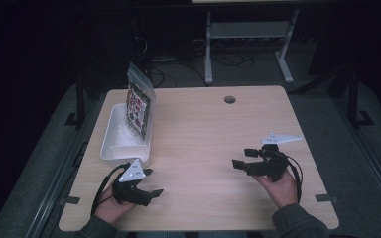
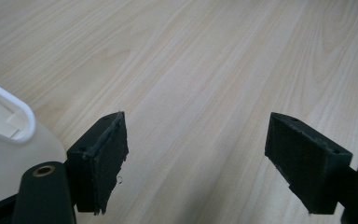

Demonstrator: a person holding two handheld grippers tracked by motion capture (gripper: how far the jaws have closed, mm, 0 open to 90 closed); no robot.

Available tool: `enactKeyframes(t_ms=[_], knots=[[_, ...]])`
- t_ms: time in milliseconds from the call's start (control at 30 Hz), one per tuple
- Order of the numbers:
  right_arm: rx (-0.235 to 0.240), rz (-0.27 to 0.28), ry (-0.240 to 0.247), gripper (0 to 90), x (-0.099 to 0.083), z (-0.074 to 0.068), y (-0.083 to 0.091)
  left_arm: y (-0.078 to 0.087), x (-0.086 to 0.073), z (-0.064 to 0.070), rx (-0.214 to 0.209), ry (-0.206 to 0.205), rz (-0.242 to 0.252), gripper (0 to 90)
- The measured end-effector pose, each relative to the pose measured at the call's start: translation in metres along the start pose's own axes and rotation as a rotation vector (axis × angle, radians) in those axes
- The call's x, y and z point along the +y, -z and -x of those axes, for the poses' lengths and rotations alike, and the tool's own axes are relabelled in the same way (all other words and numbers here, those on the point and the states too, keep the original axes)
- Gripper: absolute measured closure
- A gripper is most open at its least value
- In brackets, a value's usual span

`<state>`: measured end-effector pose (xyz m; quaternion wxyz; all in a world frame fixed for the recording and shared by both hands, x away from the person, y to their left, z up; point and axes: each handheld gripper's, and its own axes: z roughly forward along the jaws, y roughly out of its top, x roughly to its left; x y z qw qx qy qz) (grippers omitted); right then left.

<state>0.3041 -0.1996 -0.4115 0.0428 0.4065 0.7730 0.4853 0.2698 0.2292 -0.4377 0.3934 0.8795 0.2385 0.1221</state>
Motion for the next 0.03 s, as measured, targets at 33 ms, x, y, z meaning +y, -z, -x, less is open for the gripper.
enactKeyframes(t_ms=[33], knots=[[0.0,0.0,0.0,22.9,0.0,0.0,0.0,0.0,0.0,0.0,0.0,0.0,0.0,20.5]])
